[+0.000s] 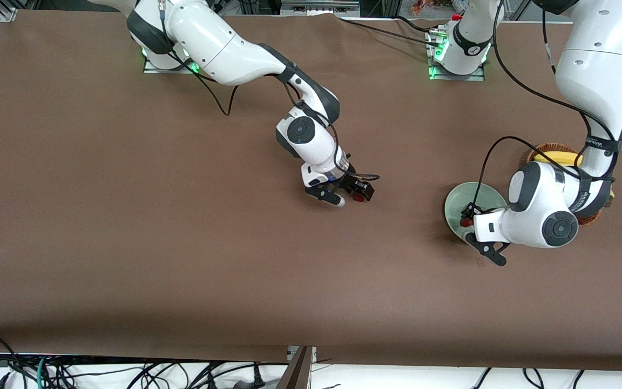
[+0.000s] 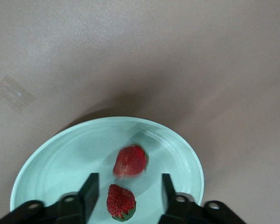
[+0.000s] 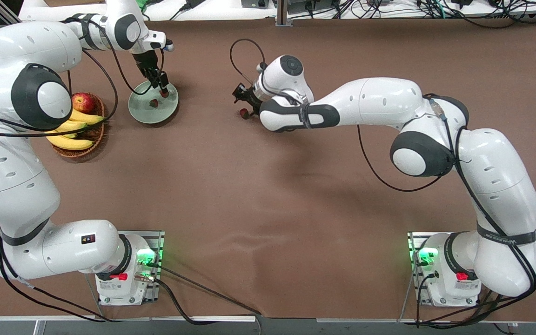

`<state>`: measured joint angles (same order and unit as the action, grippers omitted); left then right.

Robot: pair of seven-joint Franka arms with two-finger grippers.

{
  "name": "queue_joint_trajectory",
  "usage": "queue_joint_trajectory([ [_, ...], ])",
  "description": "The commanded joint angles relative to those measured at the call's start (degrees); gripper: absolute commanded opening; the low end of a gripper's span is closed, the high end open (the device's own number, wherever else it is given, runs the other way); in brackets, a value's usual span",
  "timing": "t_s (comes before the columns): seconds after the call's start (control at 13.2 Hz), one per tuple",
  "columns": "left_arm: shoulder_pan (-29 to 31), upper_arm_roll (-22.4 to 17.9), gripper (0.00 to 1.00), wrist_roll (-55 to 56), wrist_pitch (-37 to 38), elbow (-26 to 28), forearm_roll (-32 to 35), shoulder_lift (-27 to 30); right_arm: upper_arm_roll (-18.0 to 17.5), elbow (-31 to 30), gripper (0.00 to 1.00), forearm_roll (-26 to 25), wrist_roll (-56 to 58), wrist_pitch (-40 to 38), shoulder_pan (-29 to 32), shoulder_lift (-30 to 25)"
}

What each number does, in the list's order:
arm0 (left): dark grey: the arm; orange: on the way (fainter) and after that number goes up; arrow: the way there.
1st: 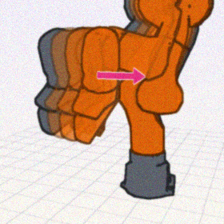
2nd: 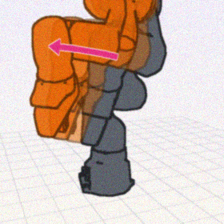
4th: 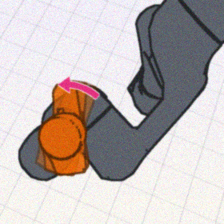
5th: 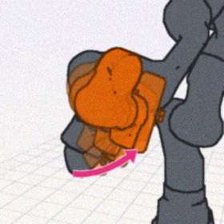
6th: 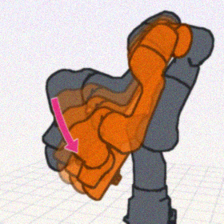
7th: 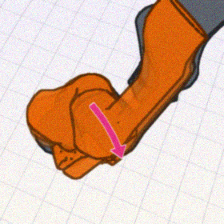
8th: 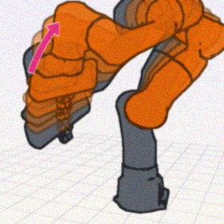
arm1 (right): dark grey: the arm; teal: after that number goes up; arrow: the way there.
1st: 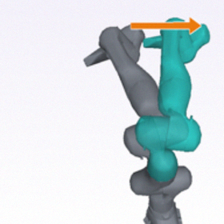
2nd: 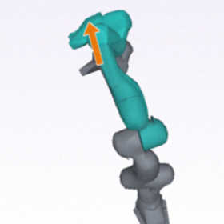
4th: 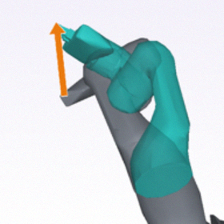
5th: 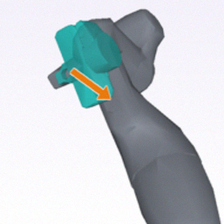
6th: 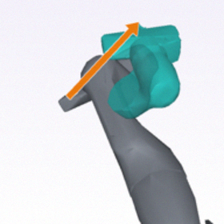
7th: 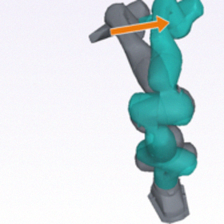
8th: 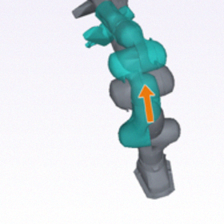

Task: Collect all strawberries into plate
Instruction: 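Set the third strawberry down mid-table with the right gripper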

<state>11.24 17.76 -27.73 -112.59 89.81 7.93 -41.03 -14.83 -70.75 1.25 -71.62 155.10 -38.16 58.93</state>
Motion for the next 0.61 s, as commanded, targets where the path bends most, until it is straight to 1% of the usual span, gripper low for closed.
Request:
queue_joint_trajectory([
  [0.0,-0.4,1.6,1.00,-0.4,0.6,0.3,-1.1,2.0,-0.6,-0.7,1.00,-2.2,4.1,-11.4,4.8,-7.0],
  [0.15,-0.4,3.1,1.00,1.8,0.7,-0.1,-1.1,2.5,-0.6,-2.6,1.00,-2.0,13.6,-21.8,9.0,-12.5],
  [0.23,-0.4,4.6,1.00,5.3,0.7,-0.1,-1.1,2.8,-0.6,-3.3,1.00,-1.9,17.7,-26.5,10.9,-14.7],
  [0.38,-1.0,7.7,1.00,15.4,1.8,0.0,-0.8,2.9,-0.6,-5.2,1.00,-1.6,26.3,-33.2,15.0,-18.8],
  [0.53,-5.1,8.1,1.00,27.1,1.8,0.2,-0.5,2.9,-0.3,-7.6,1.00,-1.6,34.9,-40.1,19.1,-23.2],
])
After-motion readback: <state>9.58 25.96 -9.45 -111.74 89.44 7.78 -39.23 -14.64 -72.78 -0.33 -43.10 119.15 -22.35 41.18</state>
